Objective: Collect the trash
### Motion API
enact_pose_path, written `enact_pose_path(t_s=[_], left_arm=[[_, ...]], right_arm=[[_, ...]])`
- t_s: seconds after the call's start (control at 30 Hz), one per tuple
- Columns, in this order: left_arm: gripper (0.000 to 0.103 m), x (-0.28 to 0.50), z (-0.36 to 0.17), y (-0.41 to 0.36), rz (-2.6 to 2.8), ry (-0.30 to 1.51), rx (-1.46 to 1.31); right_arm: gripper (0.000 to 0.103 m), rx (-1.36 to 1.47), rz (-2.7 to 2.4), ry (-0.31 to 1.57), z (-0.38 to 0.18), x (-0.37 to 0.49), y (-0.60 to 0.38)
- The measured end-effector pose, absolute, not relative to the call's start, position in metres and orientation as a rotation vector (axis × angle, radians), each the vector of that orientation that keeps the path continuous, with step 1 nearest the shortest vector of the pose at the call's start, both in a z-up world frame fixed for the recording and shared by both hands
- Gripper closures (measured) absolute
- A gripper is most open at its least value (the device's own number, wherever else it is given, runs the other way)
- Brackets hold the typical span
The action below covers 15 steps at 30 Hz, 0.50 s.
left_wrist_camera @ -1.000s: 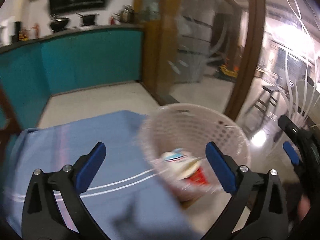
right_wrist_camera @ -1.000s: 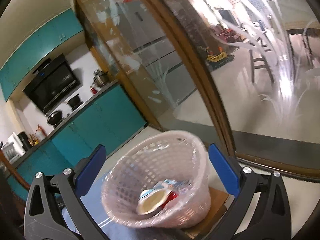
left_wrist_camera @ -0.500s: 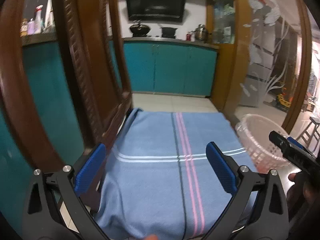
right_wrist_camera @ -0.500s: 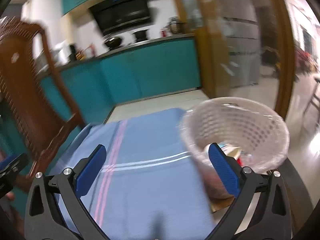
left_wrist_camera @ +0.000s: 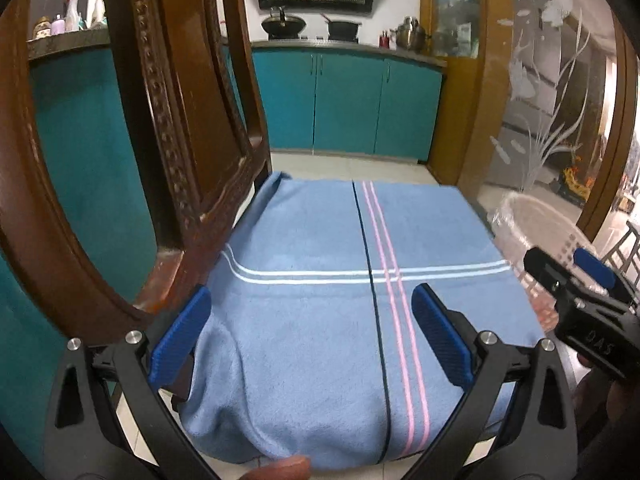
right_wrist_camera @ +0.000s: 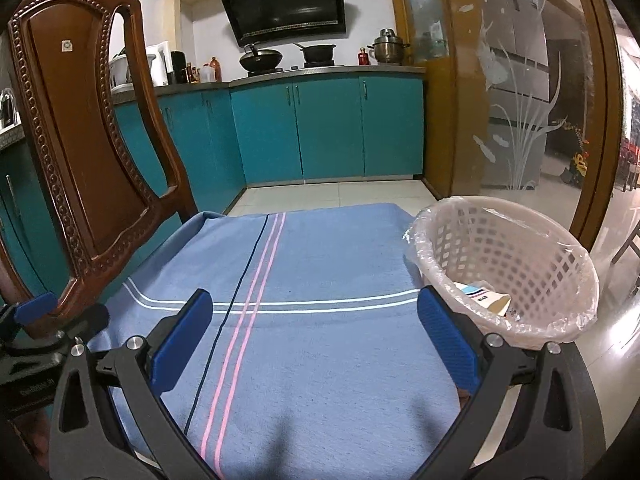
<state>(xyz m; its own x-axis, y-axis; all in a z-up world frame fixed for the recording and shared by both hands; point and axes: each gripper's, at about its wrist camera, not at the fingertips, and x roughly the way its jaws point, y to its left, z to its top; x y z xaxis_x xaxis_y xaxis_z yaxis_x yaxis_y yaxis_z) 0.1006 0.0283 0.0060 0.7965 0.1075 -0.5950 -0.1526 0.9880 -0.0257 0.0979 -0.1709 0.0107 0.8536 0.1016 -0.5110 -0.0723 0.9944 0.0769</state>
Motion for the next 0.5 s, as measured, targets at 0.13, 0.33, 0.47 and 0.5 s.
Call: enact_pose_path(t_s=[0.13, 0.33, 0.47, 0.5], left_arm=[[0.003, 0.1, 0.005, 0.029, 0.129, 0.62, -0.072], [0.003, 0.092, 0.01, 0.036, 0.119, 0.593, -0.143], [0.003, 0.09, 0.01, 0.035, 0.135, 0.583, -0.124], [0.003, 0.091, 0.011, 0.035, 0.142, 0.584, -0.126]], right_arm=[[0.003, 0.044, 0.098, 0.54, 0.009, 0.099, -0.167], [0.003, 0.036, 0.1, 0.541, 0.007, 0.101, -0.163], [0.003, 0.033, 0.098, 0.546, 0.006, 0.101, -0.163], [0.003, 0.032, 0.097, 0.546, 0.006, 0.102, -0.162]])
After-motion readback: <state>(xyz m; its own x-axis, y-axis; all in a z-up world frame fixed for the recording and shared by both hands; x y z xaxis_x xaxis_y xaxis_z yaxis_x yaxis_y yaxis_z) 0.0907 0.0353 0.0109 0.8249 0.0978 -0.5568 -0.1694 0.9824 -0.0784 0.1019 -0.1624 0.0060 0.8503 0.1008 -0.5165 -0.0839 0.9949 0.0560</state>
